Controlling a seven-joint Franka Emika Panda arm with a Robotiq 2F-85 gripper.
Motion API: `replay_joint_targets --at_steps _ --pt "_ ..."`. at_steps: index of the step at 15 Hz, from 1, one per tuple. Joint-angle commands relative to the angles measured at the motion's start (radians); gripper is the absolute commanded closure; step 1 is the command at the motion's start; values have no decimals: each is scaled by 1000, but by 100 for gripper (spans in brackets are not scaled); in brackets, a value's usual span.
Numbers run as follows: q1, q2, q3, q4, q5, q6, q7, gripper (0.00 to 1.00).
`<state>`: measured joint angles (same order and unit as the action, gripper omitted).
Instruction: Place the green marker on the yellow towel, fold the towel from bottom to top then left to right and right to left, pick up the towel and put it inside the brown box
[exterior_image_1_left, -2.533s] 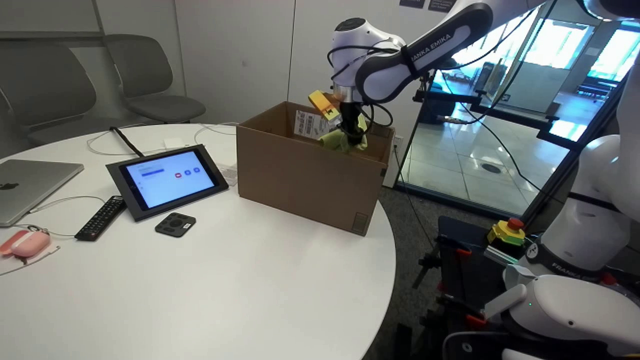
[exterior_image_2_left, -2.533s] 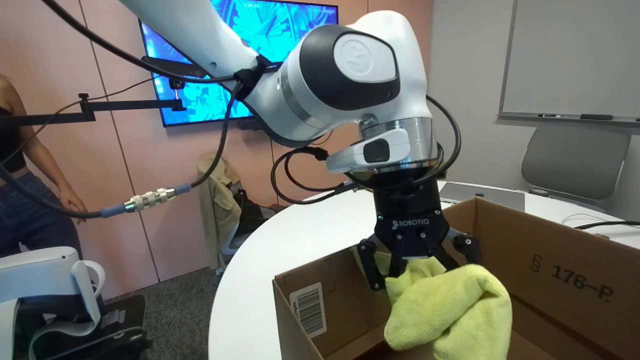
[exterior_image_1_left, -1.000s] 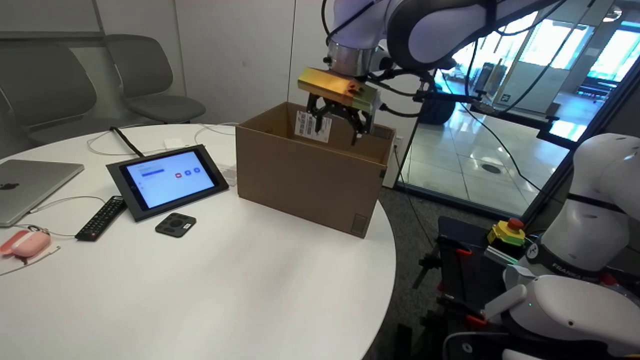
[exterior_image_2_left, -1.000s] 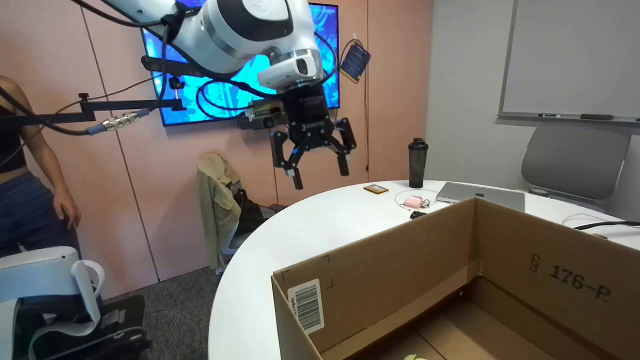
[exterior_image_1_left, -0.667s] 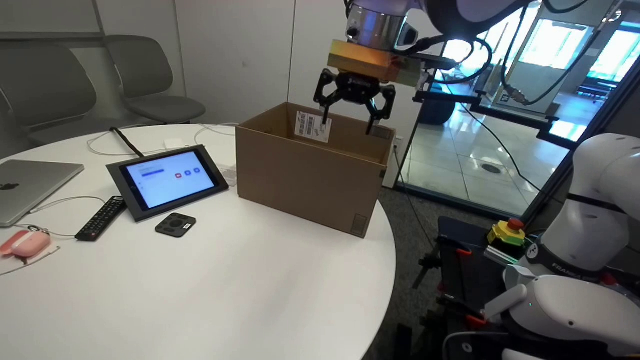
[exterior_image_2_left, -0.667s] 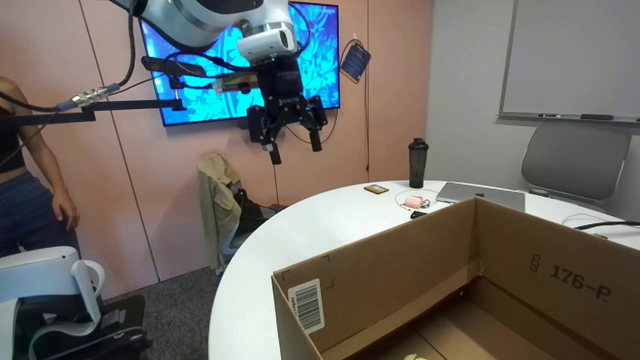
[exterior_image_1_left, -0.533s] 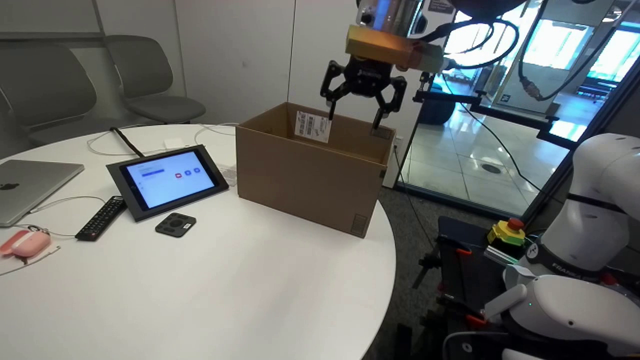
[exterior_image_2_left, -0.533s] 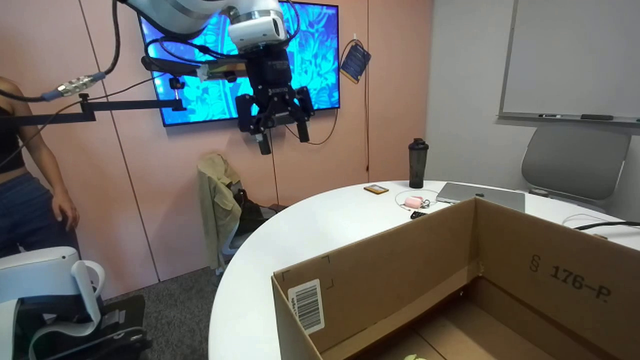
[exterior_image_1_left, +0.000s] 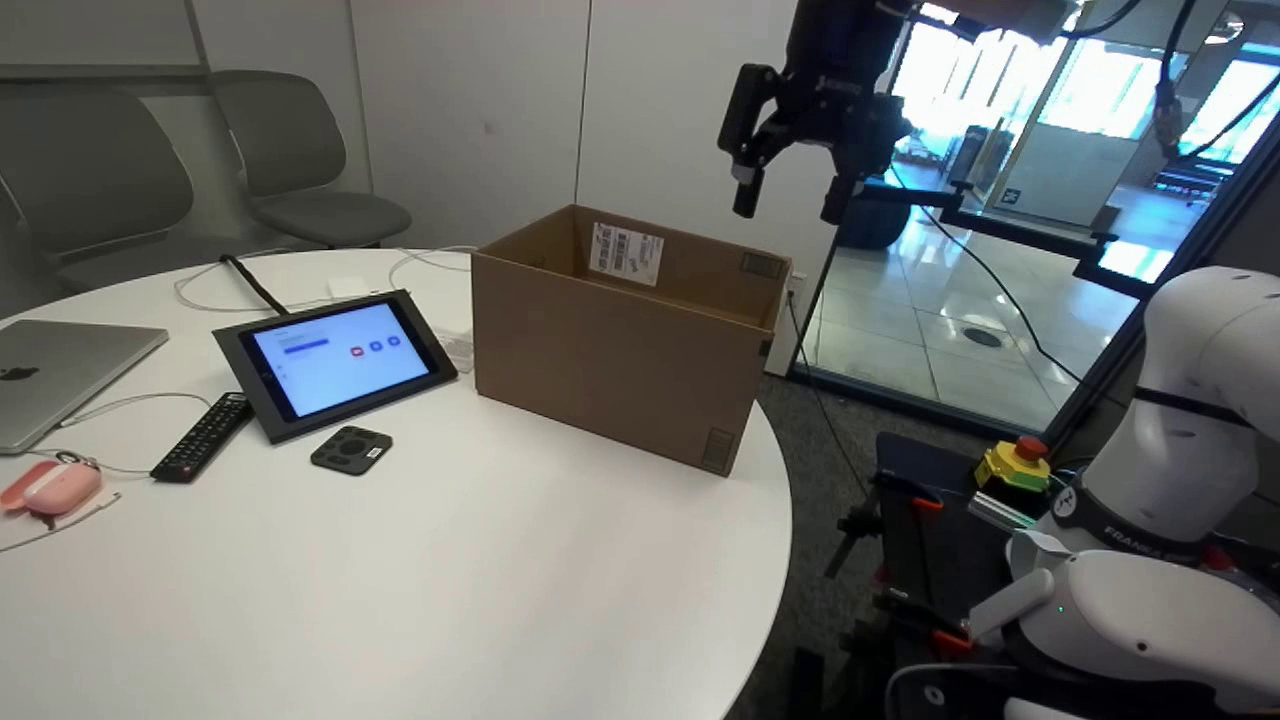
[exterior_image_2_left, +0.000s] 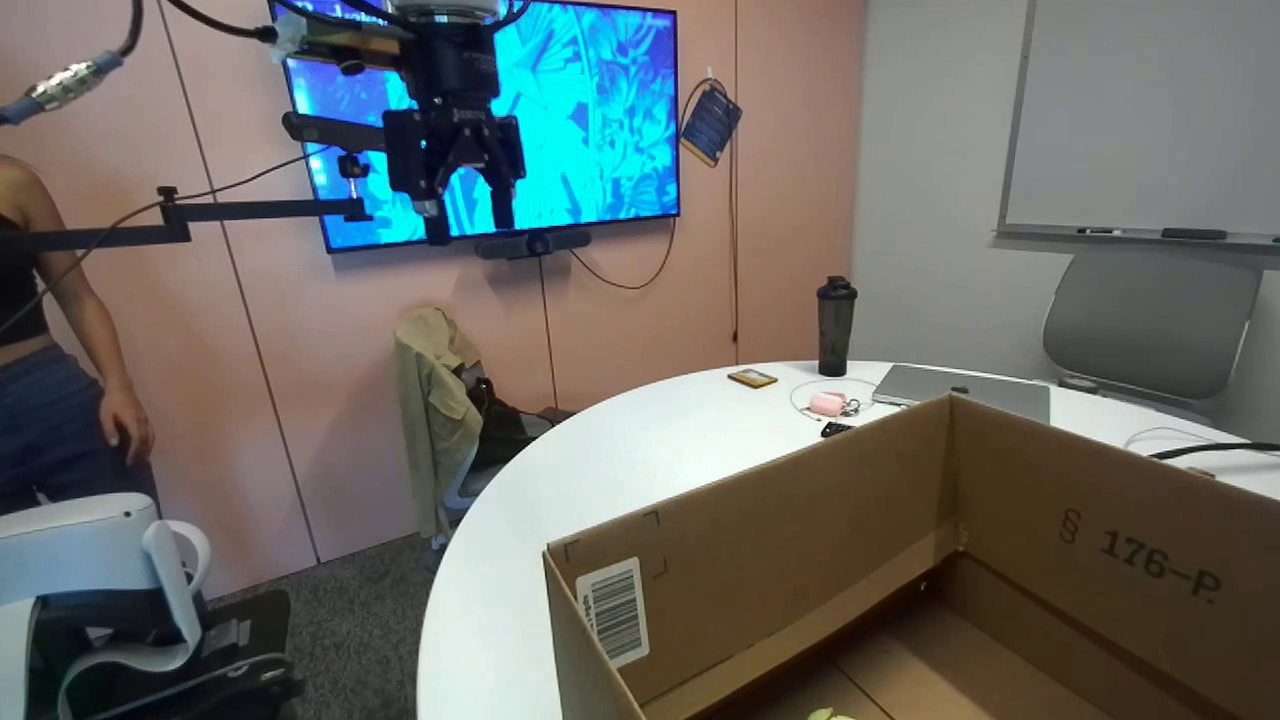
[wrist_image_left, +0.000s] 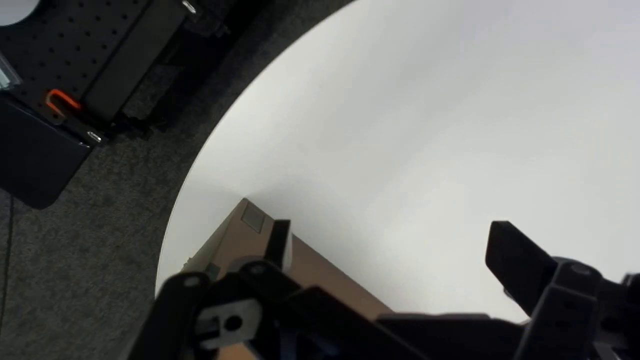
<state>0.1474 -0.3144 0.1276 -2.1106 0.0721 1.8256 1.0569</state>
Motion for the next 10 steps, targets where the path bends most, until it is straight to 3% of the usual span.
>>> replay_joint_targets --at_steps 1,6,10 --pt "1 -39 -2 16 90 -114 -189 0" --pt "-12 -65 8 16 141 -257 -374 0" --pt "-33 -58 28 4 121 -250 -371 0"
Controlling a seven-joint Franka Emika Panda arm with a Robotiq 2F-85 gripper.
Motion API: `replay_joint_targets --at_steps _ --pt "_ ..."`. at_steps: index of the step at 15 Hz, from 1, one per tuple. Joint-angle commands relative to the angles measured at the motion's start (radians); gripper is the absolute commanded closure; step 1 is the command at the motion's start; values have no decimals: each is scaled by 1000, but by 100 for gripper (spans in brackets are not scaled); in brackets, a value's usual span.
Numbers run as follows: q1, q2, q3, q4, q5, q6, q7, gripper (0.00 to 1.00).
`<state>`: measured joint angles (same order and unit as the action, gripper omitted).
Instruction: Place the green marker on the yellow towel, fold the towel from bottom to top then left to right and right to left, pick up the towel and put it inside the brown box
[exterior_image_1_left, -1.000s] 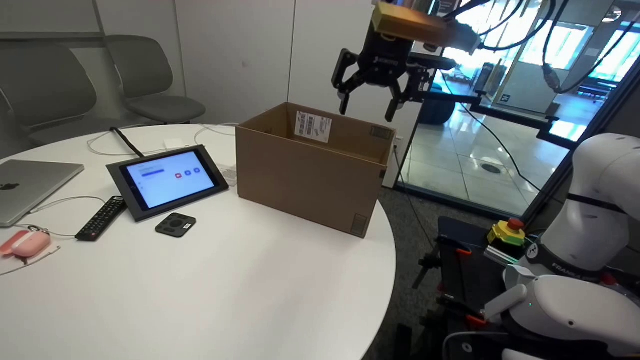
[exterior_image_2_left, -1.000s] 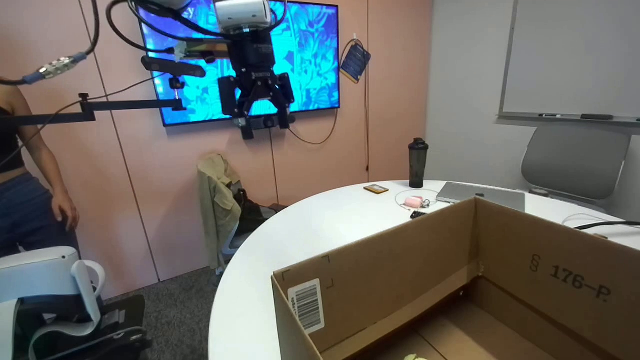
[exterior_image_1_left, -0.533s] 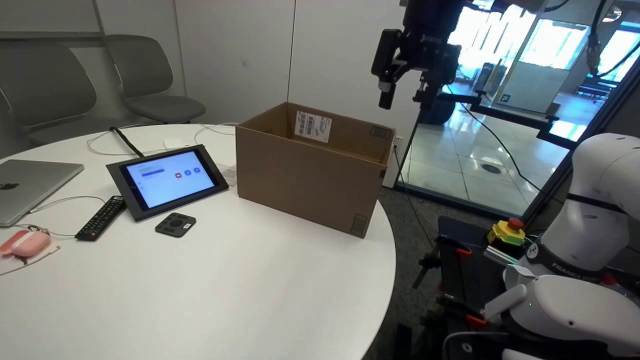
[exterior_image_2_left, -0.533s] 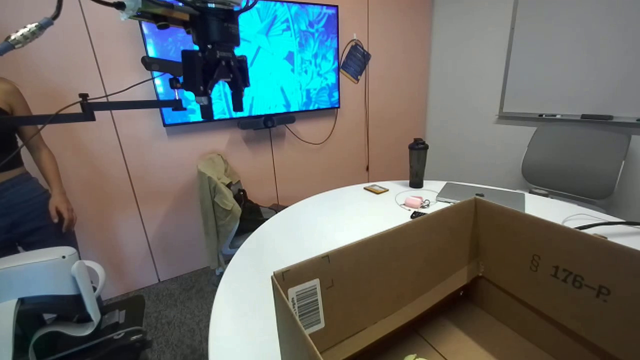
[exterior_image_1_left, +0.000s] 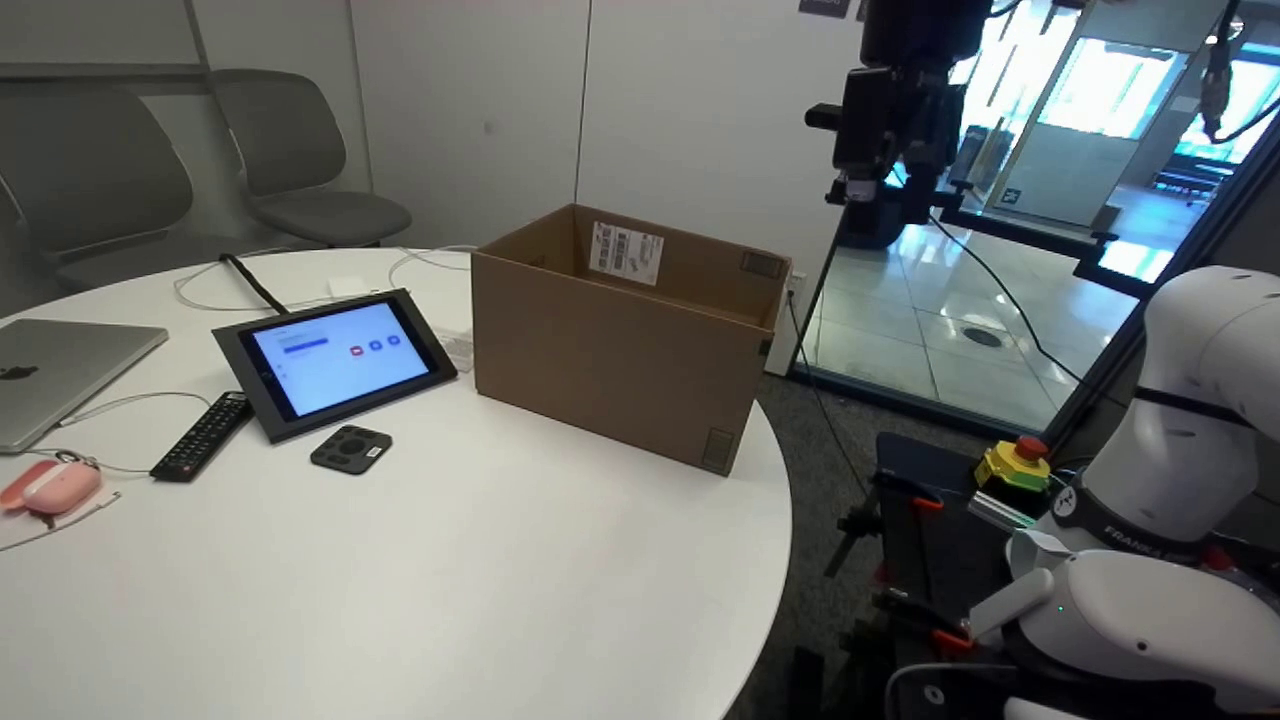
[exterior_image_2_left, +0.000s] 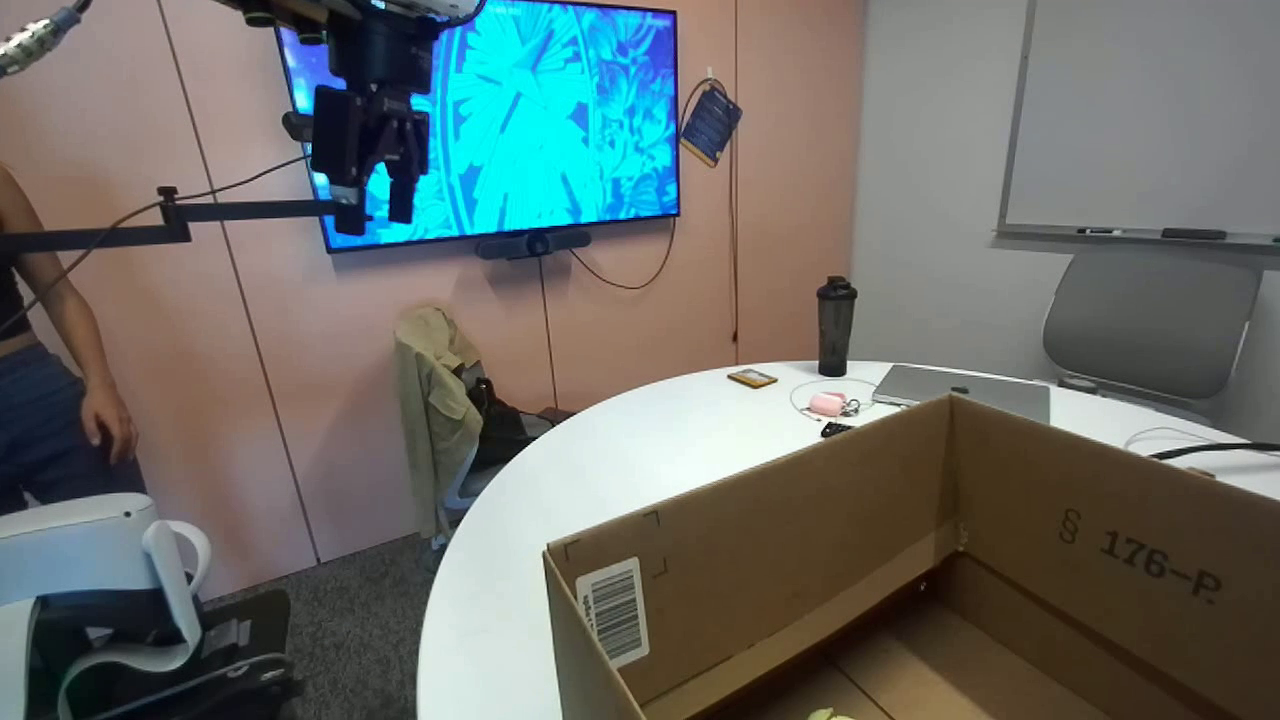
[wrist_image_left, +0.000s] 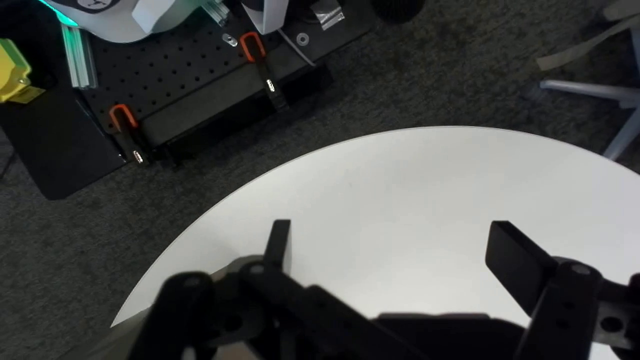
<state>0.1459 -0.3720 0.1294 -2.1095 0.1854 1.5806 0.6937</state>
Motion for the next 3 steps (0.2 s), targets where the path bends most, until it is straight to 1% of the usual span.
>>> replay_joint_targets --at_steps 1,3 --pt "-32 -2 27 3 8 -7 -14 0" --pt "-32 -3 27 3 8 -8 -18 0"
